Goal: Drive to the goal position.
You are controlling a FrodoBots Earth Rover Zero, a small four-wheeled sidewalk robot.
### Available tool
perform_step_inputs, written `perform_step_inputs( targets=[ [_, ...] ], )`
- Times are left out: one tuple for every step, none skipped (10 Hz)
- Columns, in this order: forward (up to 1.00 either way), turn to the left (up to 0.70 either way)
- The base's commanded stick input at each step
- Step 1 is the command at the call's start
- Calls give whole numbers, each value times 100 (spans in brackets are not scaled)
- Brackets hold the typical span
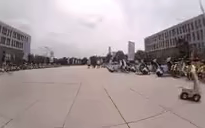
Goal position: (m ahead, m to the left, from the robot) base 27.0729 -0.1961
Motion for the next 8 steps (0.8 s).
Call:
perform_step_inputs(
  targets=[
    [70,15],
    [70,15],
    [70,15],
    [70,15],
    [70,15],
    [70,15],
    [70,15],
    [70,10]
  ],
)
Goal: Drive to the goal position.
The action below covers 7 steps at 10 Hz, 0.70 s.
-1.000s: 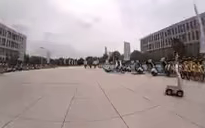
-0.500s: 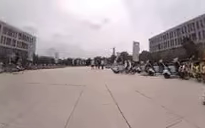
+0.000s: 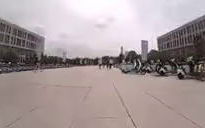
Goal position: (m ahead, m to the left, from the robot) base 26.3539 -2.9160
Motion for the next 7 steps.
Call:
perform_step_inputs(
  targets=[
    [70,1],
    [70,1],
    [70,1],
    [70,1],
    [70,1],
    [70,1],
    [70,1]
  ],
)
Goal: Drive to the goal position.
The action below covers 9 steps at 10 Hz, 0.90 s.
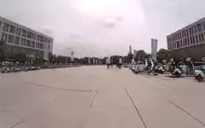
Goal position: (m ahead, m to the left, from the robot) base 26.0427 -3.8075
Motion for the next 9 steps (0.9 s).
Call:
perform_step_inputs(
  targets=[
    [70,1],
    [70,1],
    [70,1],
    [70,12],
    [70,15],
    [70,15],
    [70,15],
    [70,15],
    [70,15]
  ],
)
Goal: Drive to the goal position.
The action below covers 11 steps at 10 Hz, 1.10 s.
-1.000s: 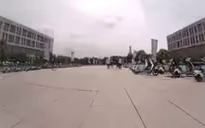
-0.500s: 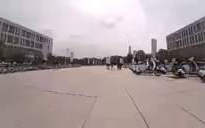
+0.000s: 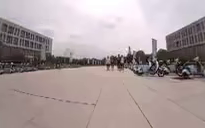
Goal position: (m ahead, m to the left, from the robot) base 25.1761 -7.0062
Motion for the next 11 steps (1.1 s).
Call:
perform_step_inputs(
  targets=[
    [70,15],
    [70,15],
    [70,15],
    [70,15],
    [70,2],
    [70,1],
    [70,1],
    [70,1],
    [70,1],
    [70,1],
    [70,1]
  ],
)
